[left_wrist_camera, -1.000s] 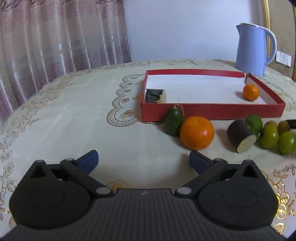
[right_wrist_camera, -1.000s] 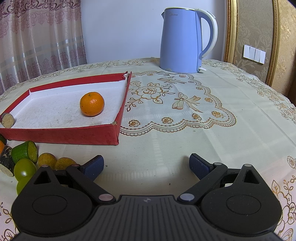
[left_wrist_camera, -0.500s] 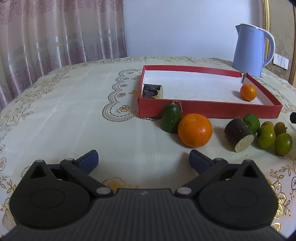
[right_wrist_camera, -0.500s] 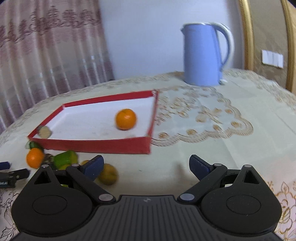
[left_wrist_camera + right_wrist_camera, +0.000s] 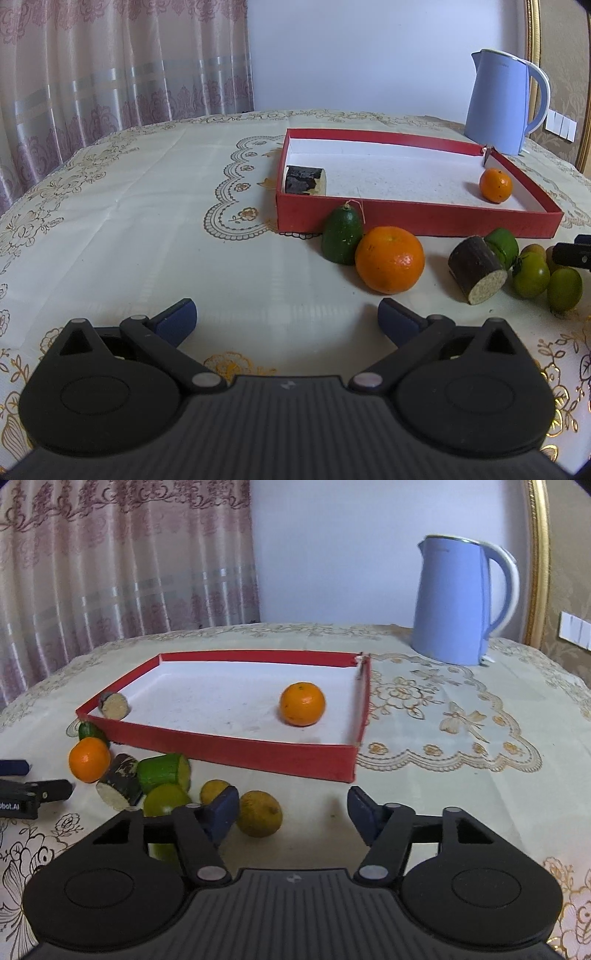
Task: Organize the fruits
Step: 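Move the right gripper to the small yellow-green citrus and close on it, then carry the small citrus into the red tray and open the right gripper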
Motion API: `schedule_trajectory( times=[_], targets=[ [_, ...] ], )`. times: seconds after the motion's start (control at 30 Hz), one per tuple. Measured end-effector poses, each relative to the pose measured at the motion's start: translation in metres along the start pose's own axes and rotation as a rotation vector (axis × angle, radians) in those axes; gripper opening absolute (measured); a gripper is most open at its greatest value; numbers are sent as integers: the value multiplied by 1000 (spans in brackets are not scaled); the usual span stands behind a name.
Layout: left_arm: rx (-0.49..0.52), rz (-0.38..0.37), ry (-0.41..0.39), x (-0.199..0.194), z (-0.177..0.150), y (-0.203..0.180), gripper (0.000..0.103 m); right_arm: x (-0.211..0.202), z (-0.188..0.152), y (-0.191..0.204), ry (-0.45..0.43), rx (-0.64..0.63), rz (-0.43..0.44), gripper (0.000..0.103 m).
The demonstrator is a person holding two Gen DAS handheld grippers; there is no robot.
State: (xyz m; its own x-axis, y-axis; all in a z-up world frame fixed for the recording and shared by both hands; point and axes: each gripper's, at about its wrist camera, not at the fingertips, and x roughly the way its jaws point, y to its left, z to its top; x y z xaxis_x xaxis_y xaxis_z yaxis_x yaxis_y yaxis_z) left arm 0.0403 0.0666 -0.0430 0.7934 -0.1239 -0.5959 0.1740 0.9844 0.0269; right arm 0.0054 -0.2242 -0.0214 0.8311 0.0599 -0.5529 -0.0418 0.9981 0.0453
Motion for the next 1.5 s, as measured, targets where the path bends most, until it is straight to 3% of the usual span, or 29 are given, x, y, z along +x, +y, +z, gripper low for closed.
schedule_trajectory(
  times=[0.3, 0.47, 0.63, 1.0, 1.5],
  targets=[
    [0, 0, 0, 0, 0, 0, 103, 7, 0, 4, 28, 10, 37, 51],
    [0, 0, 0, 0, 0, 0, 103, 6, -3, 2, 26, 35, 77, 36],
    [0, 0, 0, 0, 0, 0, 103, 6, -5, 2, 20, 60, 105, 27],
    [-1, 0, 0, 0, 0, 0, 103, -3, -5, -6, -20, 107, 71, 27],
    [-2, -1, 0, 0, 0, 0, 103, -8, 31, -15, -117, 77, 18, 27]
  ],
)
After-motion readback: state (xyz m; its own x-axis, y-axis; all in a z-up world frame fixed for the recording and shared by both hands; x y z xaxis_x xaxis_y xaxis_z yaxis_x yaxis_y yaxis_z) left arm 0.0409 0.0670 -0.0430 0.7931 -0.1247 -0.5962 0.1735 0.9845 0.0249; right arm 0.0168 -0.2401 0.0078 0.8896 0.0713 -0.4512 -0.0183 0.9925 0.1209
